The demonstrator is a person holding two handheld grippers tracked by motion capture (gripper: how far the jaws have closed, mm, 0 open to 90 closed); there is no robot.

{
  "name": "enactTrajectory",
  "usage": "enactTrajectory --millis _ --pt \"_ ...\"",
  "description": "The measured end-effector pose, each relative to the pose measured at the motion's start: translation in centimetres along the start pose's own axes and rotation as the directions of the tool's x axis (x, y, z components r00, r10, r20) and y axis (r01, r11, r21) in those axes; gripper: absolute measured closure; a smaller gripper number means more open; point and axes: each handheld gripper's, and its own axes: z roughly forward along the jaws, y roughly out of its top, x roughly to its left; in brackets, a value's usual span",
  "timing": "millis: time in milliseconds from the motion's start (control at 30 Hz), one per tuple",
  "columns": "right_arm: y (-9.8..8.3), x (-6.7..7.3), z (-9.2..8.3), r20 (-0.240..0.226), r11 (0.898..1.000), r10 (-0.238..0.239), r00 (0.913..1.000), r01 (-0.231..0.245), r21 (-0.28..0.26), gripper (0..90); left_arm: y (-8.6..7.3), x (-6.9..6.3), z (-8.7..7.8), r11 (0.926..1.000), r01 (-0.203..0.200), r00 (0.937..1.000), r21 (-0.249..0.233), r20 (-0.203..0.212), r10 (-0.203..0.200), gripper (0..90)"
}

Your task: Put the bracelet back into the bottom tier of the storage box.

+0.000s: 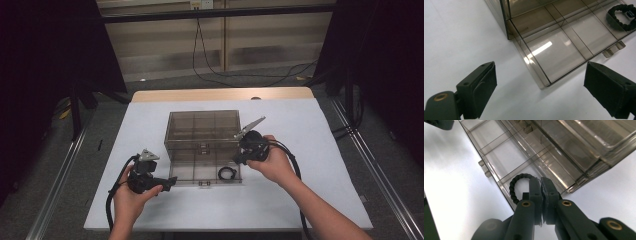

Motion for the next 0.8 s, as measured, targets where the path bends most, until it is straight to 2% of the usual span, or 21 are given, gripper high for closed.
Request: enactTrajectory --millis 200,233,433,733,800 --pt "0.6 -0.2 -1.1 -0.015 1.0 0.002 0.9999 -0.002 -0.013 90.0 0.0 0.0 0.1 1.0 -0.002 1.0 0.004 0.002 0.002 11.1" --pt "0.6 -0.2 -1.2 -0.012 1.0 0.004 0.9999 -0.004 -0.015 90.0 0.0 -0.1 0.1 1.0 0.007 1.0 -0.001 0.002 -0.007 11.1" --pt "1.3 -0.6 -2.3 -0.009 0.999 0.008 0.9999 -0.008 -0.037 90.0 -0.1 0.0 0.1 1.0 -0.001 1.0 0.001 0.002 0.001 11.1" --pt "2.6 -1.1 -3.7 0.011 0.997 0.0 0.9999 0.001 -0.077 90.0 0.0 -0.1 0.2 1.0 0.005 1.0 -0.004 0.003 -0.005 11.1" --pt "2.9 -1.2 -3.9 0.008 0.996 0.009 0.9999 -0.009 -0.085 90.0 -0.1 -0.1 0.2 1.0 0.007 1.0 -0.005 0.001 -0.007 11.1"
